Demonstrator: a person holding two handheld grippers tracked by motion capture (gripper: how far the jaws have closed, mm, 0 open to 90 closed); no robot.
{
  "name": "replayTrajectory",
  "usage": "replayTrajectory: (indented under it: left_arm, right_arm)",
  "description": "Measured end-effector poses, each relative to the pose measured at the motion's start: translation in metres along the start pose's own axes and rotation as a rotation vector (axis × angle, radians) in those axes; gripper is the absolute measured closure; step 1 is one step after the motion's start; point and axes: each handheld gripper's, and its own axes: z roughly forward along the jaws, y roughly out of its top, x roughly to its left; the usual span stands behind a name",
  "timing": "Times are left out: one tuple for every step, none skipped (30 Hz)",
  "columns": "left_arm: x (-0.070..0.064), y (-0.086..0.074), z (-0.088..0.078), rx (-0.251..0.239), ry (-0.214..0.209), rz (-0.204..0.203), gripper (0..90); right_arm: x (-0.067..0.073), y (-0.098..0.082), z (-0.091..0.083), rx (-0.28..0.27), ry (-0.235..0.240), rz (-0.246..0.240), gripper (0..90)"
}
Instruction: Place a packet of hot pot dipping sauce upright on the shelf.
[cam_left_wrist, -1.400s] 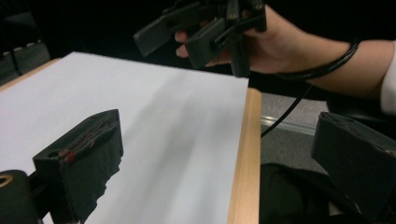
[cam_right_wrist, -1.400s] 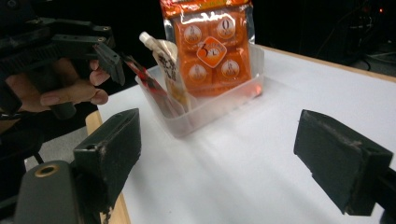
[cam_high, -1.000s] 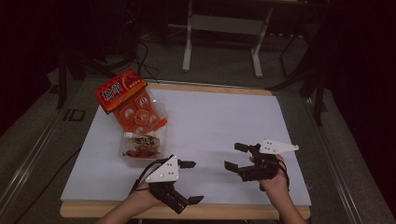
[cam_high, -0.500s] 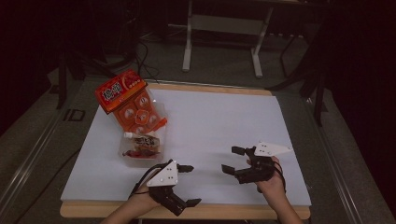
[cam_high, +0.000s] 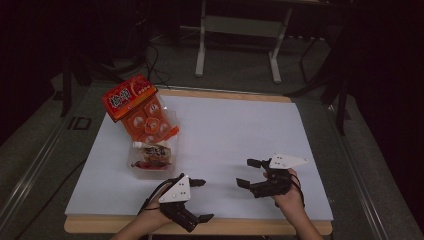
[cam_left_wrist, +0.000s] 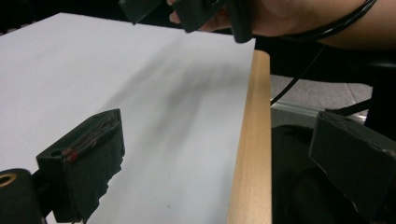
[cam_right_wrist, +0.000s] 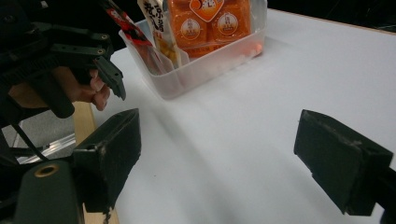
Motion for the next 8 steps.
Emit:
replayTrajectory:
  left_arm:
    - [0.0004, -0.0008, 0.0002, -0.001, -0.002, -0.003, 3.7]
    - [0.0009, -0.0014, 0.0005, 0.001, -0.002, -0.008, 3.7]
    - [0.0013, -0.0017, 0.0007, 0.003, 0.002, -0.007, 3.7]
    - [0.0016, -0.002, 0.0008, 0.004, -0.001, -0.01, 3.7]
    - [0.0016, -0.002, 0.0008, 0.004, -0.001, -0.01, 3.7]
    - [0.0014, -0.002, 0.001, 0.006, 0.005, -0.008, 3.7]
    - [0.0014, -0.002, 0.001, 0.006, 0.005, -0.008, 3.7]
    - [0.0014, -0.002, 0.001, 0.006, -0.001, -0.008, 3.7]
  right_arm:
    - [0.0, 0.0, 0.0, 0.0, 0.0, 0.0, 14.8]
    - [-0.0001, -0.0003, 0.0001, 0.0, 0.0, 0.0, 14.8]
    - [-0.0003, -0.0004, 0.0001, 0.0, 0.001, 0.001, 14.8]
    - [-0.0004, -0.0005, 0.0001, 0.0, 0.001, 0.001, 14.8]
    - [-0.0004, -0.0005, 0.0001, 0.0, 0.001, 0.001, 14.8]
    - [-0.0004, -0.0005, 0.0001, 0.0, 0.002, 0.002, 14.8]
    - [-0.0004, -0.0005, 0.0001, 0.0, 0.002, 0.002, 14.8]
    - [-0.0005, -0.0007, 0.0003, -0.001, 0.002, 0.002, 14.8]
